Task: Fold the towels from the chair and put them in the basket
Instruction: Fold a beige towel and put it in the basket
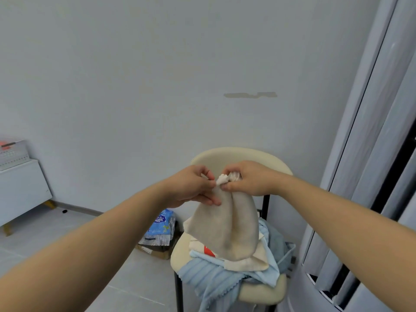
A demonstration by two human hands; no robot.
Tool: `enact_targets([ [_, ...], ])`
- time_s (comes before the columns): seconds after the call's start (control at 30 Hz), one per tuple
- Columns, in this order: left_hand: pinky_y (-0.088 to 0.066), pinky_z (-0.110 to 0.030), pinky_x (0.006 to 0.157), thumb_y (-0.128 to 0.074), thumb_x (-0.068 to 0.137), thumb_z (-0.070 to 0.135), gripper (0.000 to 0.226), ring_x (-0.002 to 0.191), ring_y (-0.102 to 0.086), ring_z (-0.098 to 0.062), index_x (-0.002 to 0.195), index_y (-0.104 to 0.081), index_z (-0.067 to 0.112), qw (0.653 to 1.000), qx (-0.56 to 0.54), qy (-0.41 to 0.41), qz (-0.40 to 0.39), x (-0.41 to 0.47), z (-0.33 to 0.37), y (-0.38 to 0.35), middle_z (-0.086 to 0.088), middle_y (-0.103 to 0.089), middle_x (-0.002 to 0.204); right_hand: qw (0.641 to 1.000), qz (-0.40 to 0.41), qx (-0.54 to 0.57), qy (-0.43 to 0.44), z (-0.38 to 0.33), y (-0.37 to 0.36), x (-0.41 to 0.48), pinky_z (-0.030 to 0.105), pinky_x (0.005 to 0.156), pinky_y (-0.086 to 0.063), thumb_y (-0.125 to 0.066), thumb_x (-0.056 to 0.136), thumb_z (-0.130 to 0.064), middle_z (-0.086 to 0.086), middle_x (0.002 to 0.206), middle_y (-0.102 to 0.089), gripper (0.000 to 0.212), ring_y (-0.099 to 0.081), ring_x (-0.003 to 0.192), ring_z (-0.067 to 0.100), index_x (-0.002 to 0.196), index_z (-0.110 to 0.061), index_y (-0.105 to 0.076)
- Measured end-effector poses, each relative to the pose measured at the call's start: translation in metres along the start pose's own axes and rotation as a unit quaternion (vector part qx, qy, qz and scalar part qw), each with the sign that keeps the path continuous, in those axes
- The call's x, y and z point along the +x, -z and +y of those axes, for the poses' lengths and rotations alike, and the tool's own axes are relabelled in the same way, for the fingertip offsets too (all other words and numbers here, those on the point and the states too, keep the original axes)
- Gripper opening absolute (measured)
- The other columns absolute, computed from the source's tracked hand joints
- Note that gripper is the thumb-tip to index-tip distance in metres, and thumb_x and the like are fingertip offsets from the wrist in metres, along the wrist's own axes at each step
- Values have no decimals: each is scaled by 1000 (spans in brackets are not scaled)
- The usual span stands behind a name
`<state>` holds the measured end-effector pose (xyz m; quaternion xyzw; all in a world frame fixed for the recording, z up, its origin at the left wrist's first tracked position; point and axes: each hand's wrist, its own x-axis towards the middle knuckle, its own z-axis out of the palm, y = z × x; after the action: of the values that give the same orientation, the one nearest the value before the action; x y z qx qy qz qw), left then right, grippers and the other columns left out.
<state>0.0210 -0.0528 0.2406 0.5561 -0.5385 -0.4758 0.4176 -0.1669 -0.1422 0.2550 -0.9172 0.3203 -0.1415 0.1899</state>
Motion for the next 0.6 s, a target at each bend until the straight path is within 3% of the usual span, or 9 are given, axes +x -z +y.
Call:
enact_targets([
  [0.07,-46,-24,57,-73,91,17,21,62,-60,-12,102,-56,11,993,108,-33,31,0,-6,6,-9,-66,89,999,34,25,-5,3,3,0,29,73,-45,-71,88,-40,-1,90,-67,13,-59,82,13,96,-30,-68],
  [0.2,-42,-18,60,-86,75,28,39,58,-48,-4,101,-57,32,941,311,-117,62,-3,-26,14,10,-66,103,990,121,77,-17,16,14,4,31,79,-47,-71,88,-39,-2,92,-68,14,-62,90,16,93,-26,-68],
  [0.37,-41,-26,71,-78,79,33,44,74,-50,6,112,-50,35,872,419,-224,121,-5,-41,15,19,-60,107,978,174,104,-45,28,25,9,30,78,-46,-69,90,-37,-7,92,-67,8,-61,92,14,92,-30,-68],
  [0.47,-40,-21,72,-72,85,31,37,82,-50,6,119,-57,33,855,441,-256,91,-2,-40,12,19,-58,100,970,185,146,-53,29,33,8,29,74,-48,-68,92,-36,-8,92,-68,7,-62,88,12,93,-28,-69],
  [0.53,-44,-26,77,-65,90,32,27,86,-50,-3,117,-63,29,849,459,-258,53,2,-38,9,14,-59,100,968,183,164,-55,31,36,6,24,64,-43,-68,93,-34,-10,87,-65,7,-58,78,7,93,-27,-69],
  [0.6,-47,-30,78,-63,93,37,20,85,-50,-5,109,-68,27,840,483,-246,35,2,-35,7,11,-59,98,969,184,152,-56,35,38,5,25,65,-43,-68,93,-33,-8,86,-64,7,-57,78,8,93,-26,-69],
])
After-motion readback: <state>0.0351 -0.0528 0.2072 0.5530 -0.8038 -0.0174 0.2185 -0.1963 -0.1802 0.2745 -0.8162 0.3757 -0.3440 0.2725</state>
